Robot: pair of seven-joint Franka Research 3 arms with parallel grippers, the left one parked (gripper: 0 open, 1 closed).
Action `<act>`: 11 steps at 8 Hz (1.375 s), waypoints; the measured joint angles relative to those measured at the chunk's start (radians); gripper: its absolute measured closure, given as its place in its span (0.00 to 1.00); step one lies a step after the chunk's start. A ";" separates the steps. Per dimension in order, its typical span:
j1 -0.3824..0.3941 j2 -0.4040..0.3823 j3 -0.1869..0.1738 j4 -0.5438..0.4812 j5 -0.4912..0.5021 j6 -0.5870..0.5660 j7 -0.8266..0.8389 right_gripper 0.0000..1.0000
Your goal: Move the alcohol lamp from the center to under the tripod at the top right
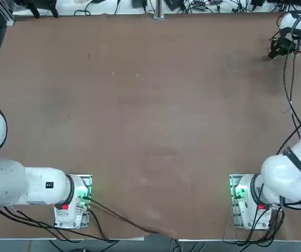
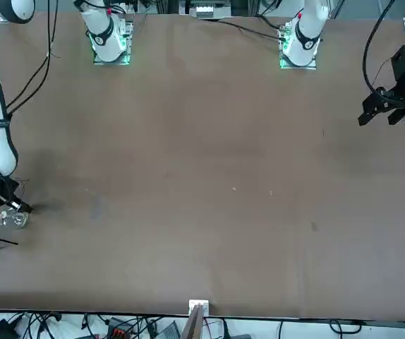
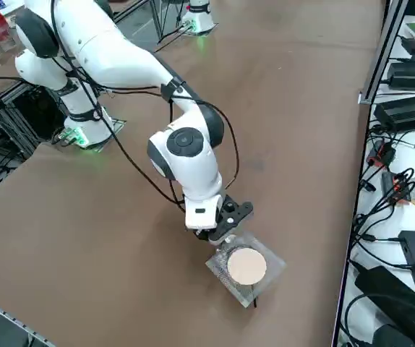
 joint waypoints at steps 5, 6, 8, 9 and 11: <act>0.001 0.053 -0.001 0.051 0.000 0.101 0.082 0.98; 0.001 0.056 -0.001 0.051 0.000 0.113 0.084 0.98; 0.001 0.061 -0.006 0.052 0.000 0.140 0.086 0.98; 0.000 0.067 -0.013 0.056 0.000 0.149 0.086 0.98; 0.000 0.078 -0.022 0.080 0.000 0.157 0.086 0.98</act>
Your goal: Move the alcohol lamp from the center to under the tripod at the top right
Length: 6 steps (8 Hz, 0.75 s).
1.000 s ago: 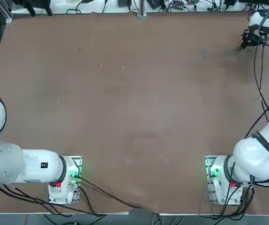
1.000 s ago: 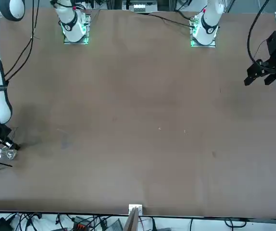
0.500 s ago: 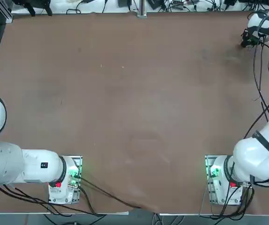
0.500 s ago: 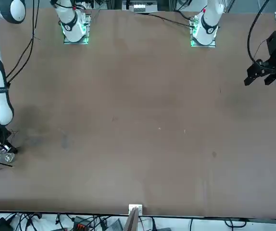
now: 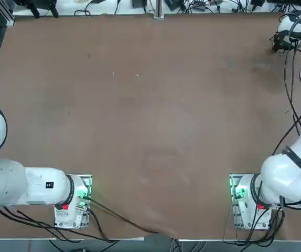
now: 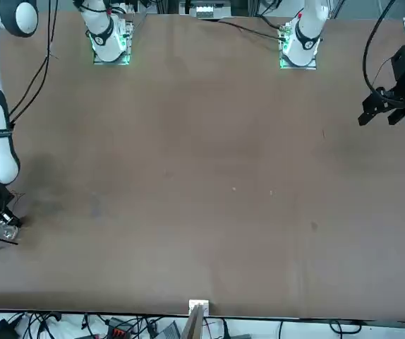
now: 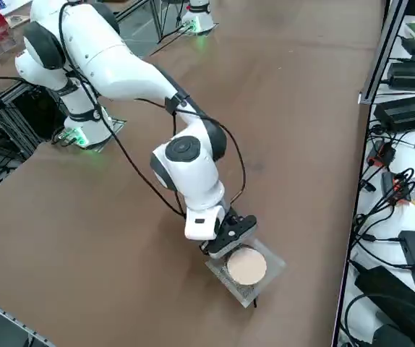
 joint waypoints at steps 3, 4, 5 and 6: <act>0.000 0.020 -0.004 0.030 0.000 0.001 0.000 0.97; 0.000 0.020 -0.005 0.030 0.000 0.002 0.000 0.97; 0.000 0.020 -0.005 0.031 0.000 0.002 0.000 0.96; 0.000 0.020 -0.005 0.032 0.000 0.002 0.000 0.96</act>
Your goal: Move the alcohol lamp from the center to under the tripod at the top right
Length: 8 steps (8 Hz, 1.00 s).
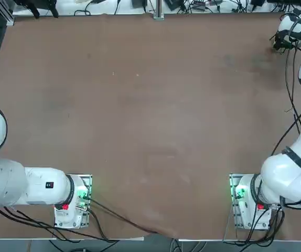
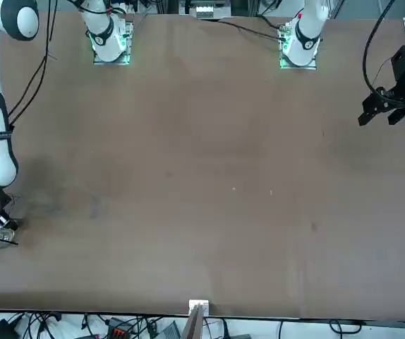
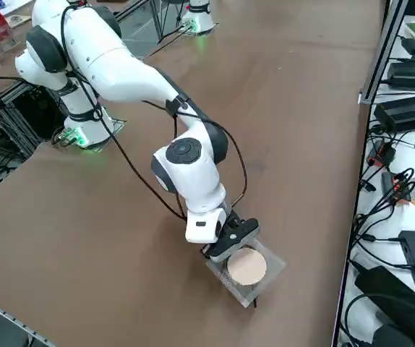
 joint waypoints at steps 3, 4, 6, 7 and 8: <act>0.012 -0.002 0.000 0.003 0.000 0.000 0.000 0.92; 0.017 -0.006 0.000 -0.003 0.000 -0.002 0.000 0.84; 0.041 -0.058 0.001 -0.069 0.000 -0.007 0.000 0.48; 0.057 -0.110 0.001 -0.123 0.000 -0.029 0.000 0.28; 0.075 -0.179 0.001 -0.170 0.000 -0.095 0.001 0.10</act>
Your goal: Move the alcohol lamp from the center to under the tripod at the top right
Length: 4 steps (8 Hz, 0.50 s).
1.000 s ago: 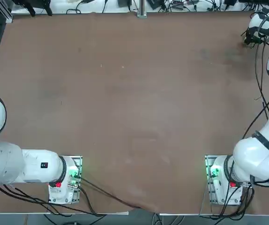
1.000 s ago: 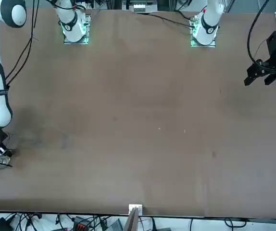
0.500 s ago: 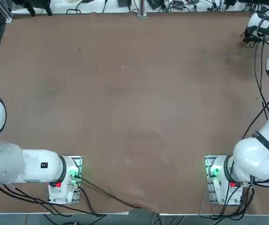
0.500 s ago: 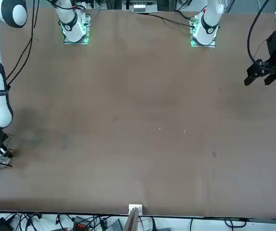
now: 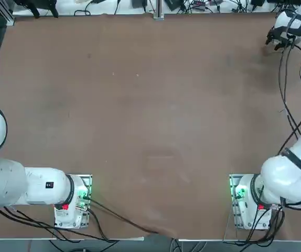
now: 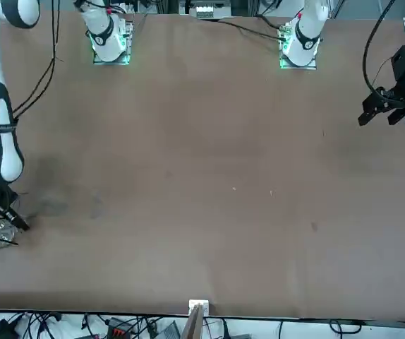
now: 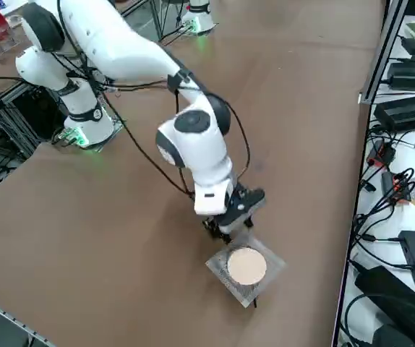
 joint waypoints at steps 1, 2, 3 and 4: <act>0.014 -0.077 0.001 -0.025 0.000 -0.116 0.001 0.00; 0.026 -0.157 0.003 -0.036 0.000 -0.245 0.003 0.00; 0.044 -0.241 0.007 -0.041 0.000 -0.359 0.003 0.00; 0.074 -0.322 0.009 -0.045 0.000 -0.445 0.003 0.00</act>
